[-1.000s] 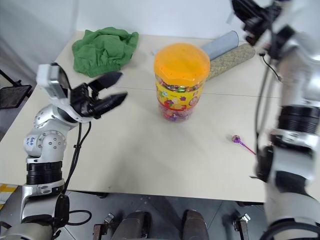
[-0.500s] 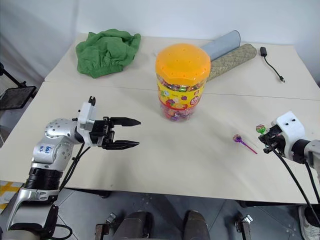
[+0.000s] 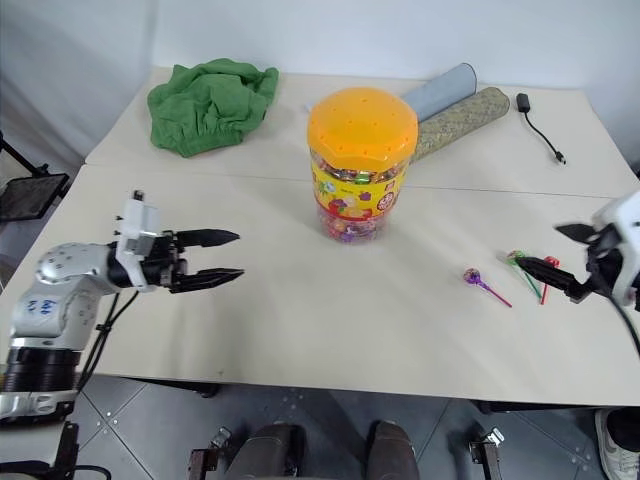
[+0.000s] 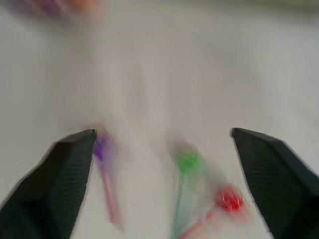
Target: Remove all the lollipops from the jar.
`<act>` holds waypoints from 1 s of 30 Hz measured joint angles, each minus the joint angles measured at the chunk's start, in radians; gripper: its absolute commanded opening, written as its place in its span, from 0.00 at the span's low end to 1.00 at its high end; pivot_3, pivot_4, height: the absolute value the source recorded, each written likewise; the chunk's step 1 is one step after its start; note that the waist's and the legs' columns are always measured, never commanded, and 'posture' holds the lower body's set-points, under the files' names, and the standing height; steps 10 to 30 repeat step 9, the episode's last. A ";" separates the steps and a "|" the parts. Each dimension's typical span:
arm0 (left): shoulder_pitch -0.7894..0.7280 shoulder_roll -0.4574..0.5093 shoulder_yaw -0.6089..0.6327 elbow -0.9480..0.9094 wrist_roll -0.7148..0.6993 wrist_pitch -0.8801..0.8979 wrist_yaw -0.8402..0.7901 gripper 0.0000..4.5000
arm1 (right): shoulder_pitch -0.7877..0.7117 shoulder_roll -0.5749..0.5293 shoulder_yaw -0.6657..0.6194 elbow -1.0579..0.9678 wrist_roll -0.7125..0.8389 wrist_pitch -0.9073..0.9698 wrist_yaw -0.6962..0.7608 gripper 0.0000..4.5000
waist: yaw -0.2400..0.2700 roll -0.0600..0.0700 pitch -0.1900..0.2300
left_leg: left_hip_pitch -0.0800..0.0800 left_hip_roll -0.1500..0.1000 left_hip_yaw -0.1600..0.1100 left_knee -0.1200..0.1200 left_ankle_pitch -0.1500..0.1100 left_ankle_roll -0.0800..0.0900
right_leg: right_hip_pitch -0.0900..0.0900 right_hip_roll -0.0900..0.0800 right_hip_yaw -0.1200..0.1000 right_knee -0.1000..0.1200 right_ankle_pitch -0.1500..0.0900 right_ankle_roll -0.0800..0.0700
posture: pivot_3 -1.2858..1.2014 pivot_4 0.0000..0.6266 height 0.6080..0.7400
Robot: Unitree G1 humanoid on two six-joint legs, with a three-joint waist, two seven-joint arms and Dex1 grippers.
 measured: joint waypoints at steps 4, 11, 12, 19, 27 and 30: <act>0.215 0.013 0.088 0.018 0.041 -0.062 0.064 0.75 | 0.096 0.138 0.049 -0.218 0.109 -0.083 0.082 1.00 | 0.003 0.000 0.000 | 0.001 0.000 -0.001 0.000 -0.002 0.000 | 0.001 0.000 0.000 0.000 0.000 0.000 | 0.52 0.24 1.00; 0.355 -0.023 0.117 -0.064 0.072 -0.094 0.164 0.75 | 0.155 0.234 0.170 -0.288 0.031 -0.258 0.095 1.00 | 0.033 -0.001 0.000 | -0.002 0.000 -0.004 0.009 -0.002 0.001 | 0.003 -0.002 0.000 0.001 0.000 0.001 | 0.52 0.24 1.00; 0.355 -0.023 0.117 -0.064 0.072 -0.094 0.164 0.75 | 0.155 0.234 0.170 -0.288 0.031 -0.258 0.095 1.00 | 0.033 -0.001 0.000 | -0.002 0.000 -0.004 0.009 -0.002 0.001 | 0.003 -0.002 0.000 0.001 0.000 0.001 | 0.52 0.24 1.00; 0.355 -0.023 0.117 -0.064 0.072 -0.094 0.164 0.75 | 0.155 0.234 0.170 -0.288 0.031 -0.258 0.095 1.00 | 0.033 -0.001 0.000 | -0.002 0.000 -0.004 0.009 -0.002 0.001 | 0.003 -0.002 0.000 0.001 0.000 0.001 | 0.52 0.24 1.00; 0.355 -0.023 0.117 -0.064 0.072 -0.094 0.164 0.75 | 0.155 0.234 0.170 -0.288 0.031 -0.258 0.095 1.00 | 0.033 -0.001 0.000 | -0.002 0.000 -0.004 0.009 -0.002 0.001 | 0.003 -0.002 0.000 0.001 0.000 0.001 | 0.52 0.24 1.00; 0.355 -0.023 0.117 -0.064 0.072 -0.094 0.164 0.75 | 0.155 0.234 0.170 -0.288 0.031 -0.258 0.095 1.00 | 0.033 -0.001 0.000 | -0.002 0.000 -0.004 0.009 -0.002 0.001 | 0.003 -0.002 0.000 0.001 0.000 0.001 | 0.52 0.24 1.00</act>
